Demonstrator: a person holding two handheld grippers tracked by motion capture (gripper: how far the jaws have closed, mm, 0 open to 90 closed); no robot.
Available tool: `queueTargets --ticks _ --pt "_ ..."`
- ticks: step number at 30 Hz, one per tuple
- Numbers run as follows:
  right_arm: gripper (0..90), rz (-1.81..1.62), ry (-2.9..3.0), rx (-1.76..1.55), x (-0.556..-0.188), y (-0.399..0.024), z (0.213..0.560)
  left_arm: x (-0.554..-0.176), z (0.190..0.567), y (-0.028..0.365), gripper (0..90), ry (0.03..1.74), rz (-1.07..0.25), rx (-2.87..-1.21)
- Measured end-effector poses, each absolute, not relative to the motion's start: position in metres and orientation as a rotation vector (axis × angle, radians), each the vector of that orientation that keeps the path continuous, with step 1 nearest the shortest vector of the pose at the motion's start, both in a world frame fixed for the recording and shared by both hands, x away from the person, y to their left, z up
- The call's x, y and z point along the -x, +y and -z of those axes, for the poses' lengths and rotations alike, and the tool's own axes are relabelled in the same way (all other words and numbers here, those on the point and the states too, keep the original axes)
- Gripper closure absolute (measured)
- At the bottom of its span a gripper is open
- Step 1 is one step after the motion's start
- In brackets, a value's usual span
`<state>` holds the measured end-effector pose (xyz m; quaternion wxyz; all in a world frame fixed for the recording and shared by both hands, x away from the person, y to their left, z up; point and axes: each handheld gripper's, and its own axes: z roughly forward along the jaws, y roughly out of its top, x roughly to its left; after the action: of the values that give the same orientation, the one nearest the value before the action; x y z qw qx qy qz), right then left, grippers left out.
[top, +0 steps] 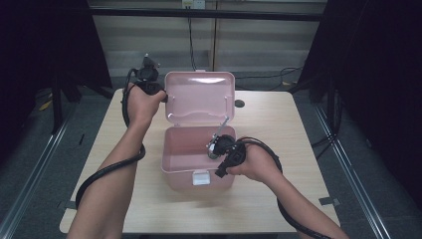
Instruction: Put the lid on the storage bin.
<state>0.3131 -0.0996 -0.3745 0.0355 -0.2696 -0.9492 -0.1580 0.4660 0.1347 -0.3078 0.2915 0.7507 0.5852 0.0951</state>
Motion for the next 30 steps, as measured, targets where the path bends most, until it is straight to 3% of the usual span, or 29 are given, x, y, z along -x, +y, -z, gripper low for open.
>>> queueTargets --ticks 30 --pt "79.4 0.49 -2.921 0.84 -0.315 -0.097 0.375 -0.429 0.296 0.145 88.1 1.457 -0.302 -2.004"
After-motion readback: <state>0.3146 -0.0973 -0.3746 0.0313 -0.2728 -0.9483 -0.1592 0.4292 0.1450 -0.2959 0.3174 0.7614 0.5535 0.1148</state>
